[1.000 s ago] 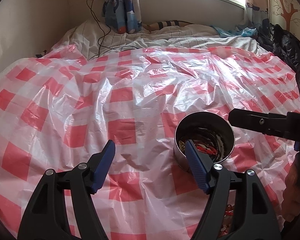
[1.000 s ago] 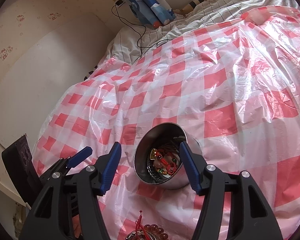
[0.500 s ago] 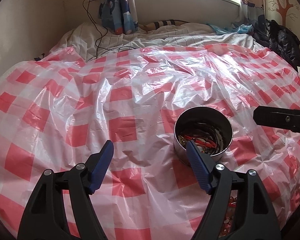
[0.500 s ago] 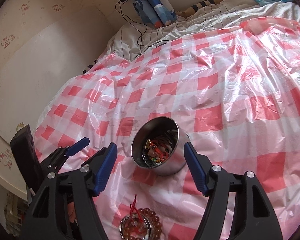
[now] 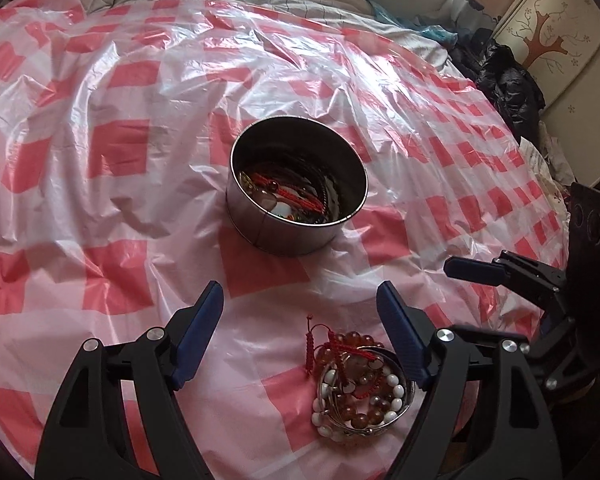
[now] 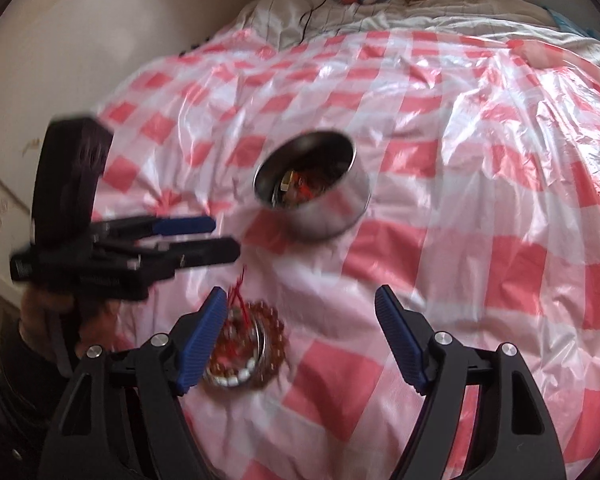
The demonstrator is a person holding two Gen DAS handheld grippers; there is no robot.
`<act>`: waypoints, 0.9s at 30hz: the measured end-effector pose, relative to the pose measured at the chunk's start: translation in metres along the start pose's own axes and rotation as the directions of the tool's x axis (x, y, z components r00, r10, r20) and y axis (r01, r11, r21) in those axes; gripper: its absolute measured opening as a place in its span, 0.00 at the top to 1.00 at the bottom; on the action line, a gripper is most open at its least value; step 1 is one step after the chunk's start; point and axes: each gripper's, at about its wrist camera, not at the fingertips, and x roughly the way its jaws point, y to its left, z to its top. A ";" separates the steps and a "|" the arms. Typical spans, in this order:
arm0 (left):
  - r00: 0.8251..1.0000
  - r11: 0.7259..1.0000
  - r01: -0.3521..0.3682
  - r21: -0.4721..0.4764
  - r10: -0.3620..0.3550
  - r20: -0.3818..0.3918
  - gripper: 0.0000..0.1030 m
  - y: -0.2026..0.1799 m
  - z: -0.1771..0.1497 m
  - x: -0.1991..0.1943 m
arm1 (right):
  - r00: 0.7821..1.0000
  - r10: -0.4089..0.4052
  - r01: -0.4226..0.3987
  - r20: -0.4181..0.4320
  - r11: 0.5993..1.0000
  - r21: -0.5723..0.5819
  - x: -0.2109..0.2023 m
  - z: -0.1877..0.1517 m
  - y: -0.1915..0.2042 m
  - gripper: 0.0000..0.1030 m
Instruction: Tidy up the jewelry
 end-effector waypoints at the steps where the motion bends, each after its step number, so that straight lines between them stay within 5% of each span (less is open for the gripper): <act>1: 1.000 1.000 -0.001 0.003 0.001 -0.010 0.27 -0.002 -0.001 0.002 | 1.000 -0.005 0.004 -0.009 1.000 -0.012 0.002 -0.004 0.003 0.29; 9: 0.999 0.999 -0.034 0.031 0.035 -0.028 0.27 -0.012 -0.006 0.011 | 1.000 -0.011 0.010 -0.022 0.999 -0.032 -0.001 -0.014 0.010 0.29; 15: 0.999 0.999 -0.017 0.029 0.019 -0.048 0.39 -0.016 -0.008 0.013 | 1.000 -0.007 0.007 -0.010 1.000 0.003 -0.005 -0.012 0.007 0.28; 17: 0.996 0.998 -0.054 0.041 0.056 -0.064 0.45 -0.017 -0.009 0.020 | 1.000 -0.001 0.001 -0.004 1.000 0.023 -0.007 -0.011 0.003 0.27; 22: 0.994 0.994 -0.069 0.084 0.076 -0.077 0.96 -0.021 -0.009 0.027 | 1.000 0.008 -0.009 0.008 0.998 0.066 -0.009 -0.008 -0.005 0.27; 27: 0.999 0.999 0.035 0.023 -0.035 -0.006 0.97 -0.012 -0.001 0.003 | 1.000 0.017 -0.018 0.015 0.997 0.070 -0.011 -0.007 -0.005 0.27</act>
